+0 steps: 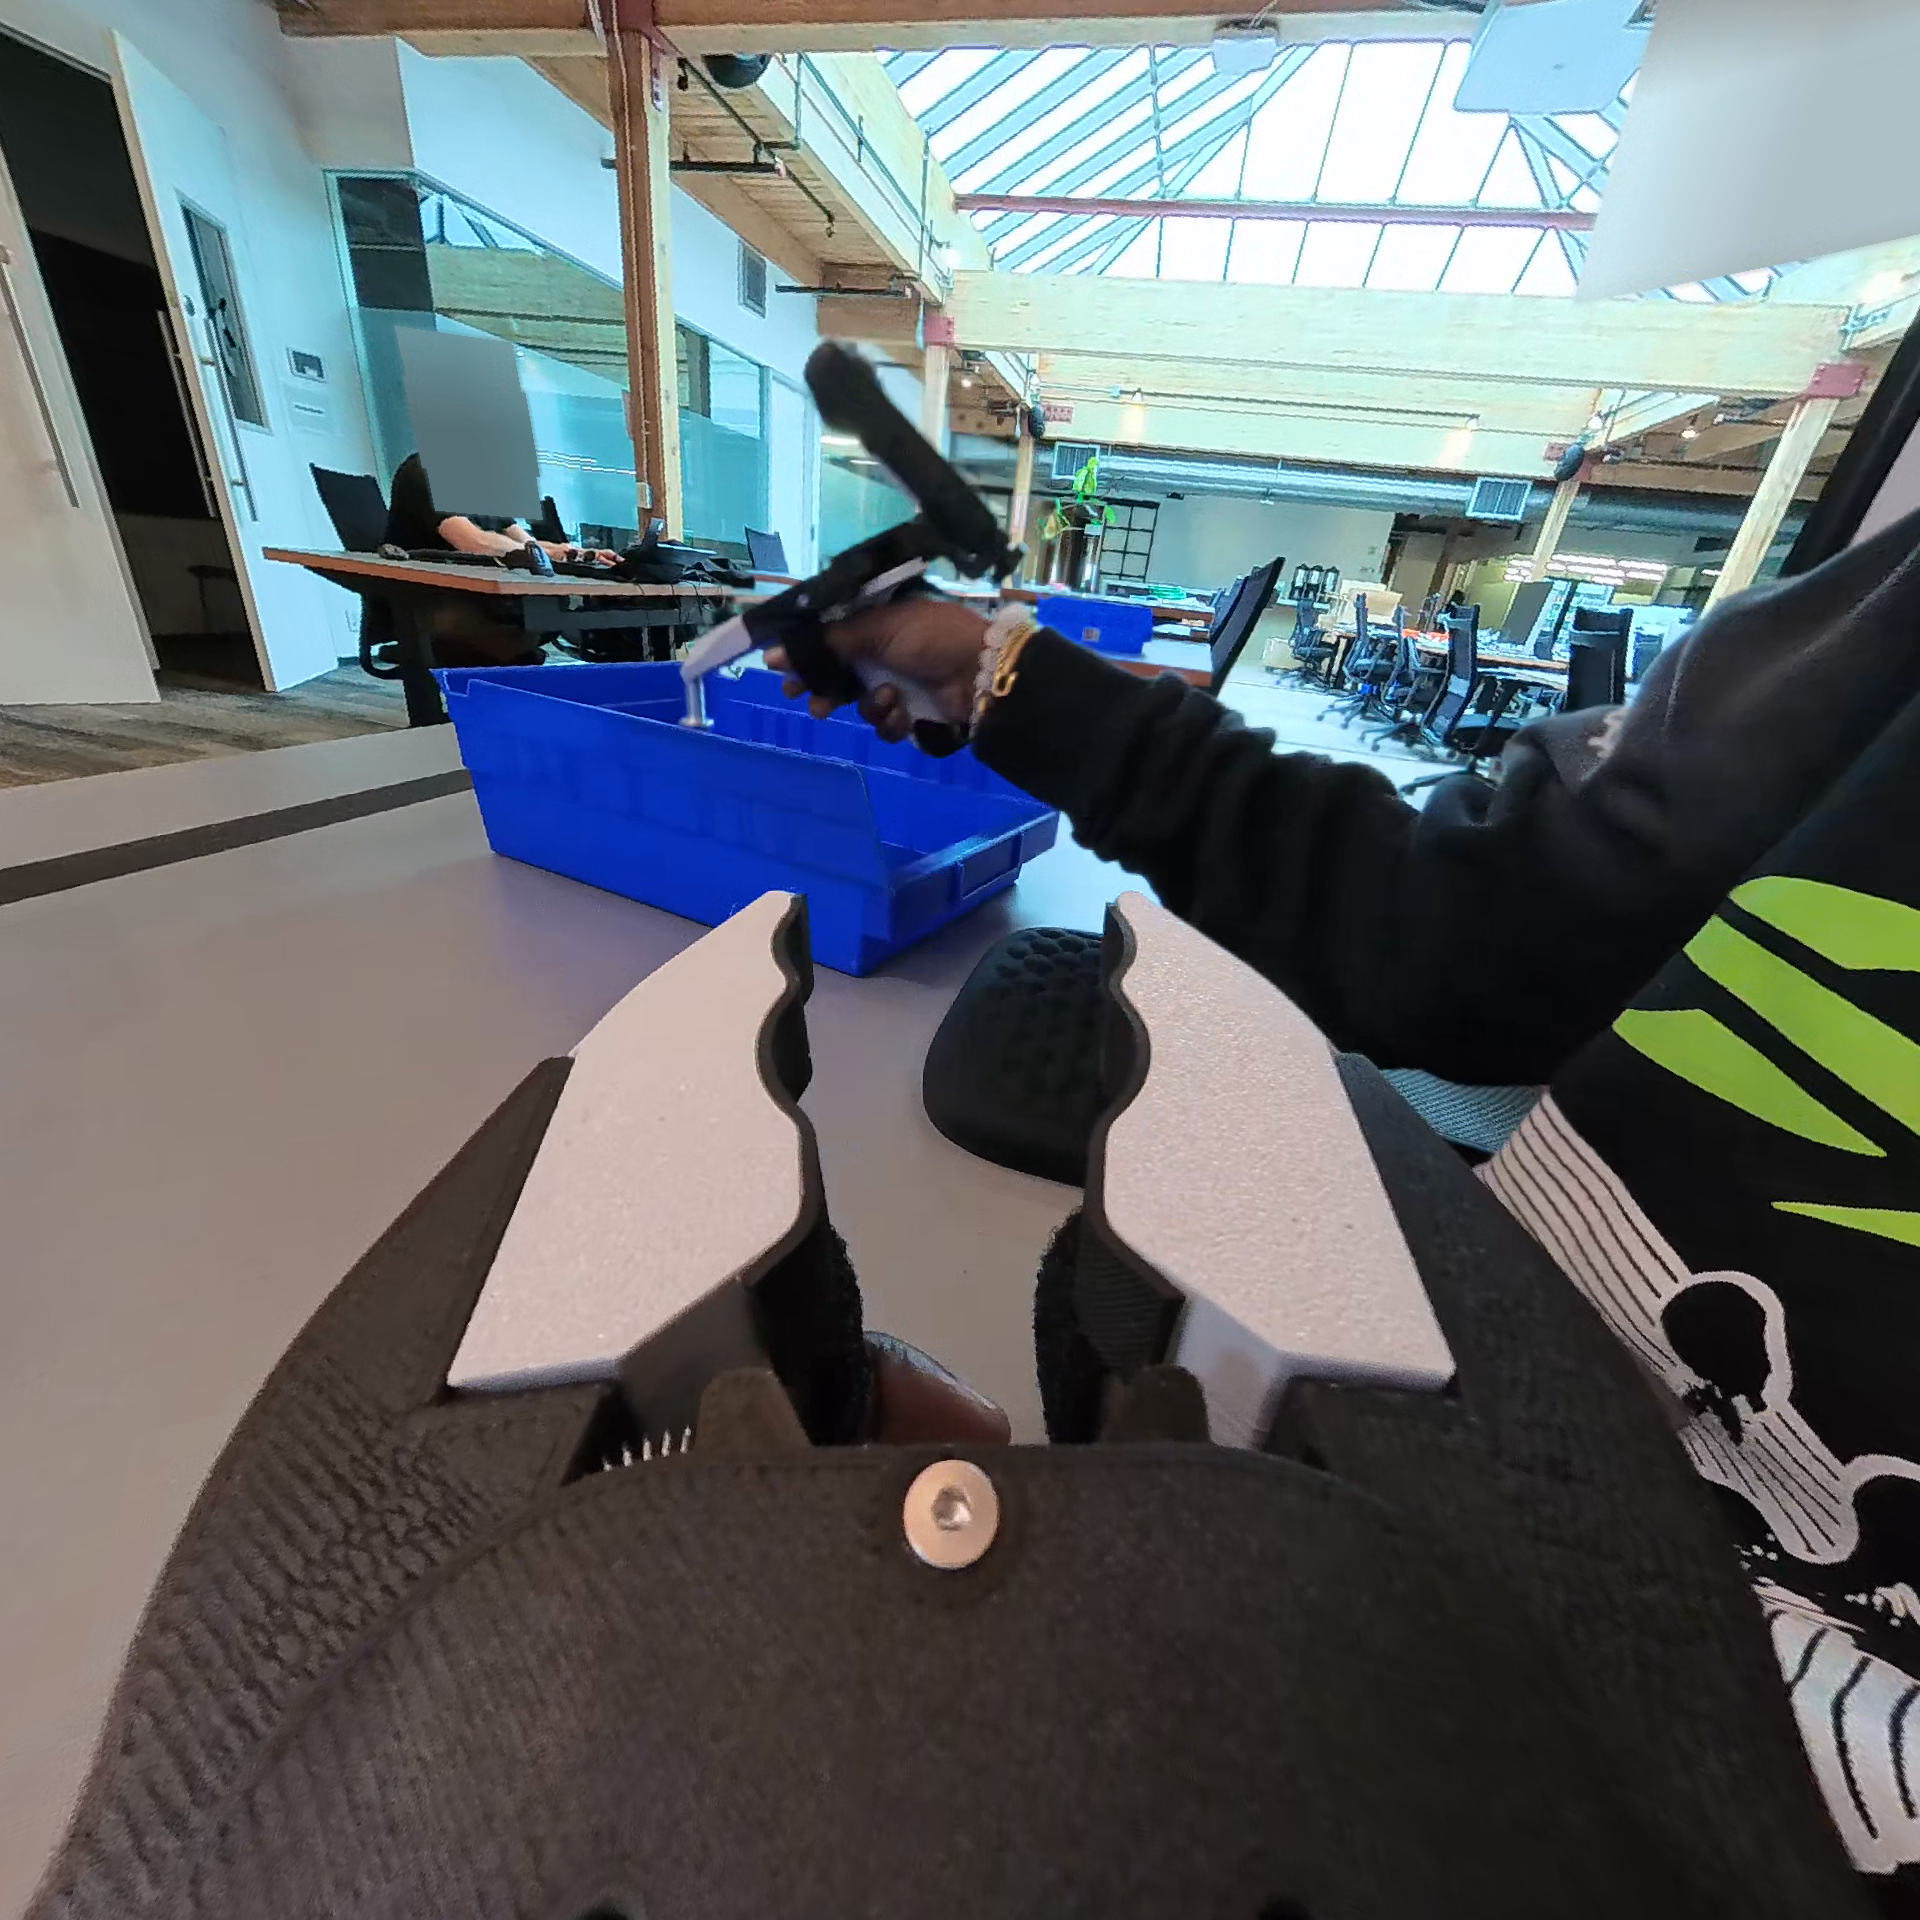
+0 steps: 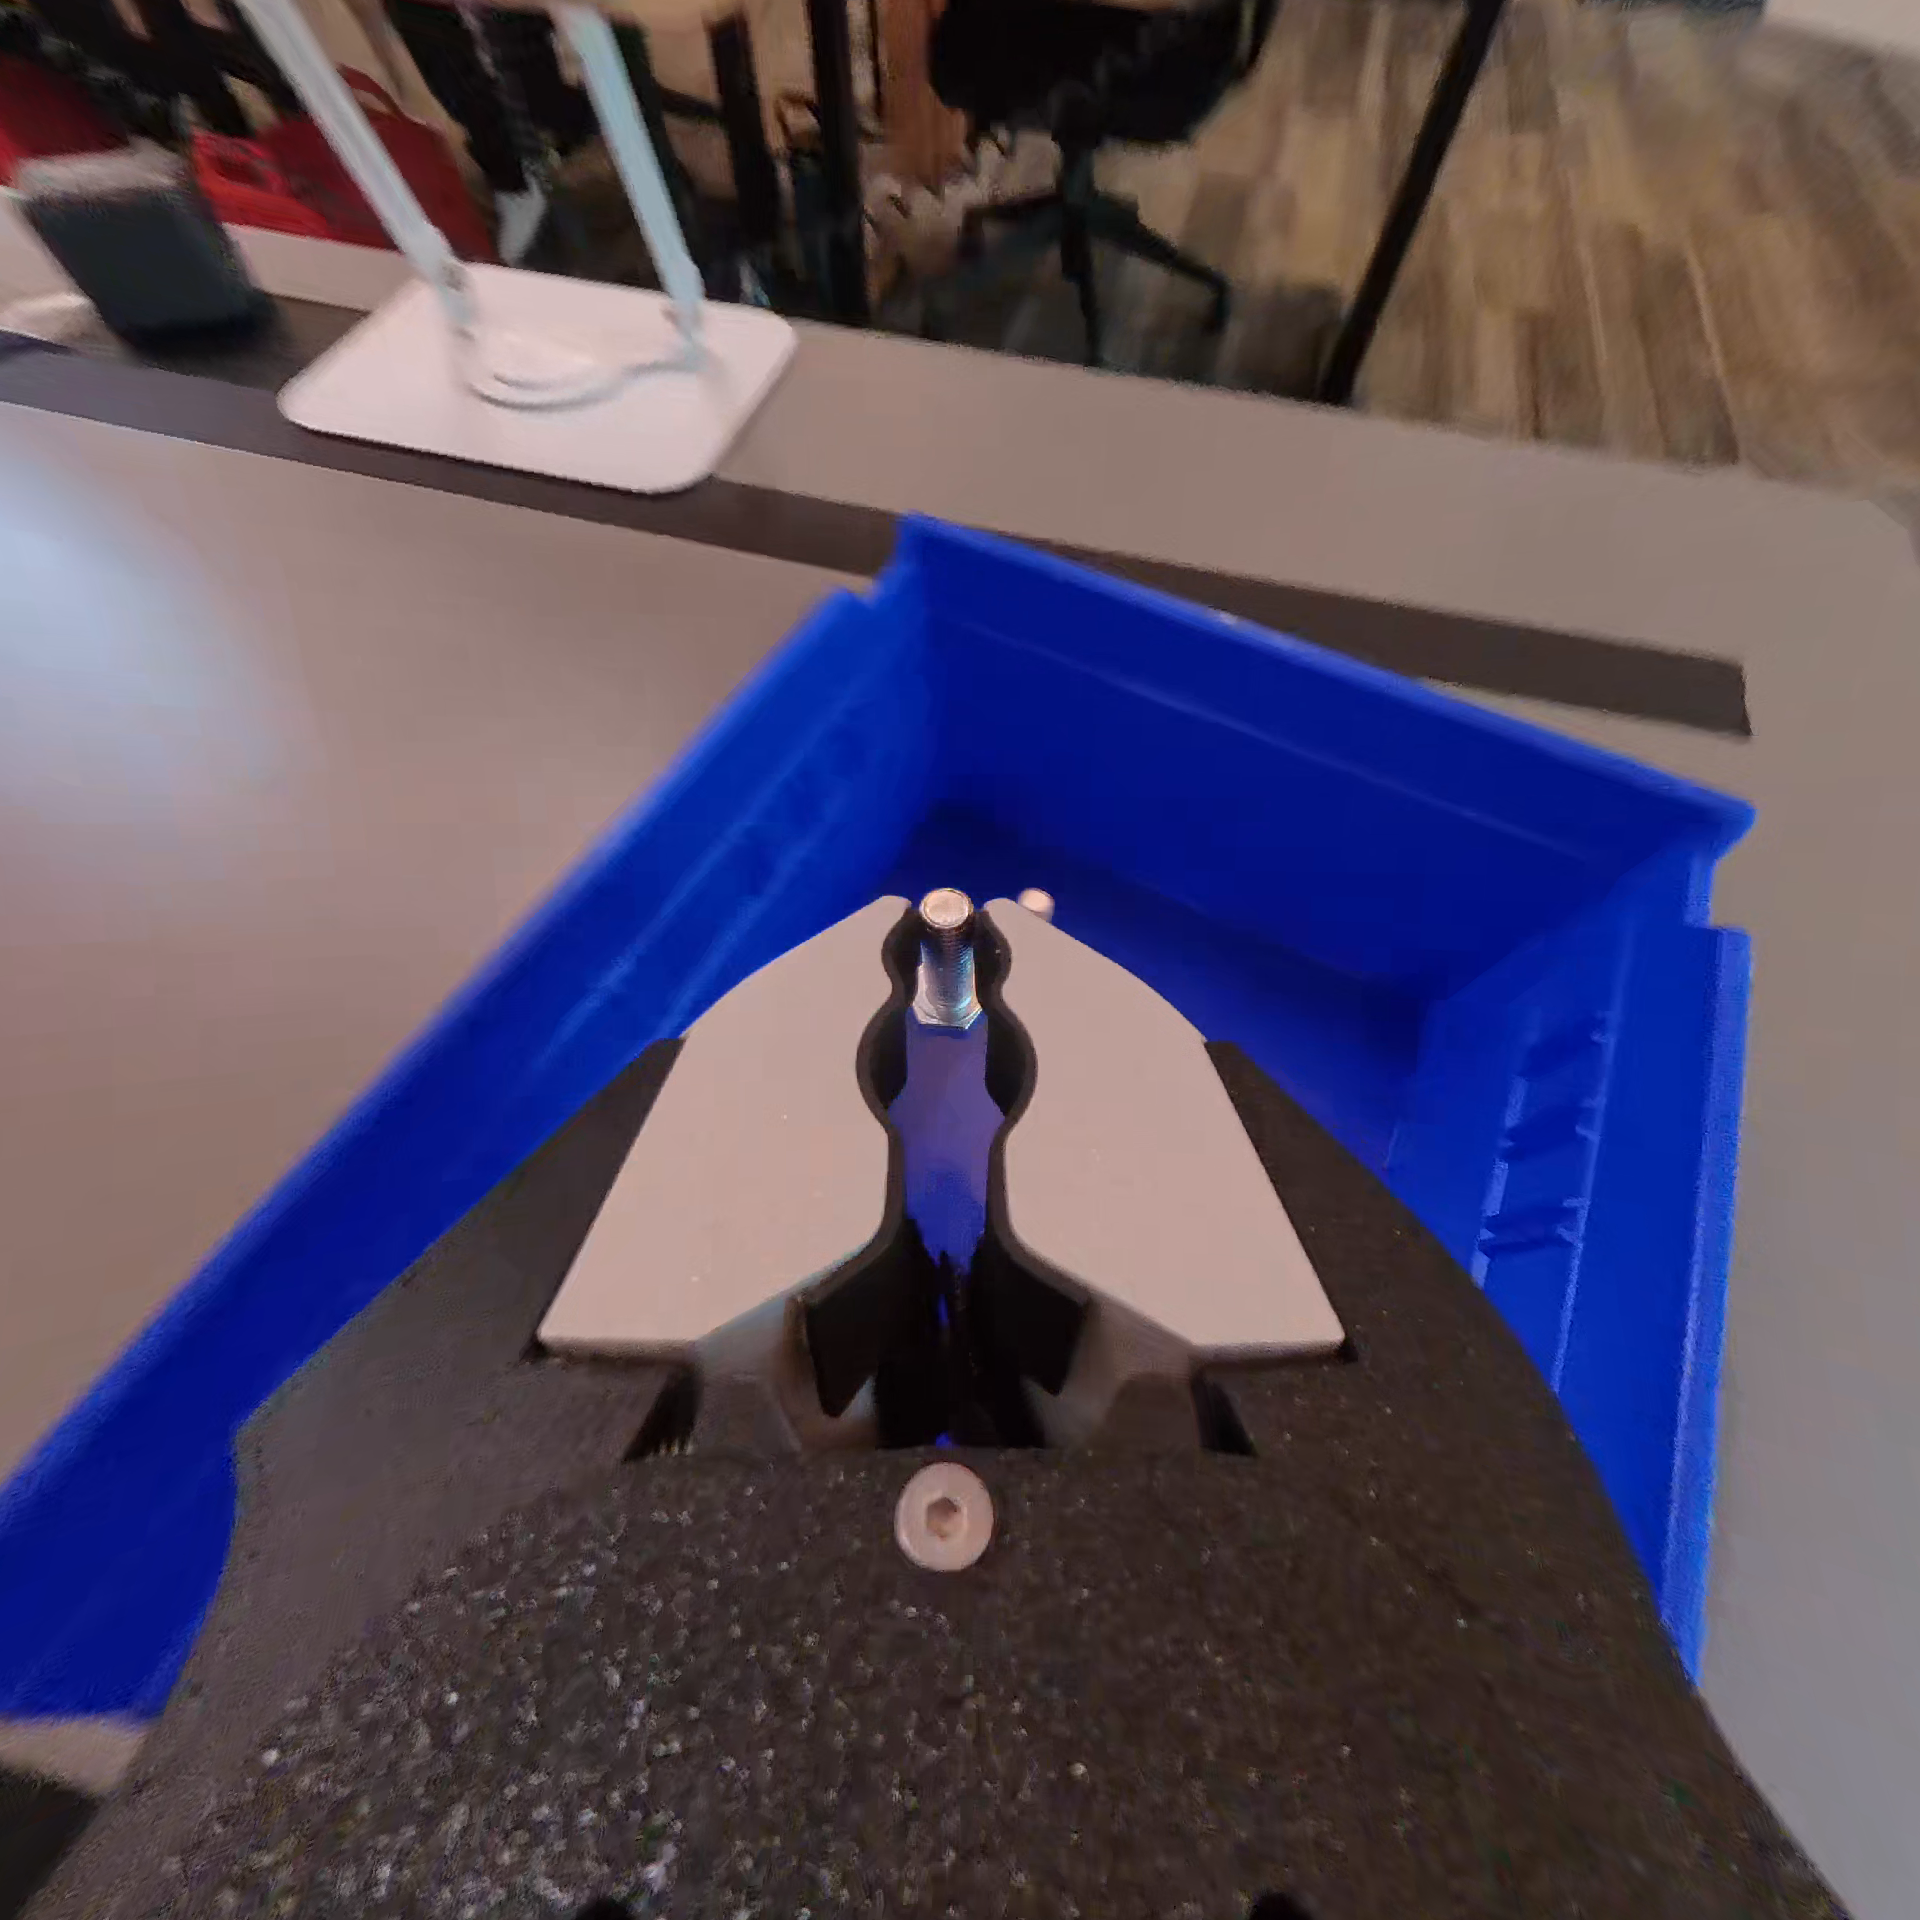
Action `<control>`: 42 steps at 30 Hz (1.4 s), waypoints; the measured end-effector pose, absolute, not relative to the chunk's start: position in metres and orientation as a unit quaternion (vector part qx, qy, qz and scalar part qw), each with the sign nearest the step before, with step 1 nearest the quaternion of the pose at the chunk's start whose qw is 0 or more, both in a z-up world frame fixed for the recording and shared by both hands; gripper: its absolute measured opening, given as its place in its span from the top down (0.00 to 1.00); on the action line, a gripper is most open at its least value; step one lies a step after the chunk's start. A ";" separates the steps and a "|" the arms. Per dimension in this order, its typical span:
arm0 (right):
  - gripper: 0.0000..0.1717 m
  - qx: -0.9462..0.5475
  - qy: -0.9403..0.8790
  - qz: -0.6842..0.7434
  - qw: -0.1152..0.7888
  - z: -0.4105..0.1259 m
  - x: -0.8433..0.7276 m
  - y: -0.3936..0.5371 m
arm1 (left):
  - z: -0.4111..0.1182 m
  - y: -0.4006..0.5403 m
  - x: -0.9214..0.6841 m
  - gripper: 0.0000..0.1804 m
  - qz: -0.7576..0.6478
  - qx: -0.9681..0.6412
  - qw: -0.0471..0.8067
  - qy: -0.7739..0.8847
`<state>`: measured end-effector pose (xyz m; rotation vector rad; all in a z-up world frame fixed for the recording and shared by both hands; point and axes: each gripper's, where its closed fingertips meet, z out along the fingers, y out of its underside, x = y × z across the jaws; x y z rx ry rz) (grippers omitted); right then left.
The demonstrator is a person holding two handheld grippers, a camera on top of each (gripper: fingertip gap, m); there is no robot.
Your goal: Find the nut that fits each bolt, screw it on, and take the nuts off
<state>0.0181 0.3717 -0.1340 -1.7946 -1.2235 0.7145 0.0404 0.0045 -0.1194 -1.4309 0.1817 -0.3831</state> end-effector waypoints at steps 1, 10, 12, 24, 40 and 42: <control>0.94 -0.729 -0.476 0.279 0.405 -0.146 0.017 0.383 | -0.120 0.005 0.040 0.71 -0.175 -0.651 0.734 0.082; 0.94 -0.793 -0.434 0.232 0.361 -0.207 0.015 0.430 | -0.120 0.005 0.039 0.71 -0.178 -0.651 0.734 0.078; 0.94 -0.794 -0.433 0.224 0.364 -0.210 0.016 0.433 | -0.120 0.005 0.039 0.71 -0.178 -0.651 0.734 0.077; 0.70 -0.735 -0.429 0.273 0.448 -0.143 0.020 0.387 | -0.120 0.005 0.038 0.71 -0.176 -0.652 0.734 0.076; 0.66 -0.521 -0.443 0.469 0.559 -0.114 0.056 0.160 | -0.115 -0.001 0.015 0.71 -0.124 -0.698 0.702 0.066; 0.65 -0.517 -0.453 0.475 0.549 -0.119 0.054 0.155 | -0.104 -0.014 -0.009 0.71 -0.077 -0.726 0.680 0.061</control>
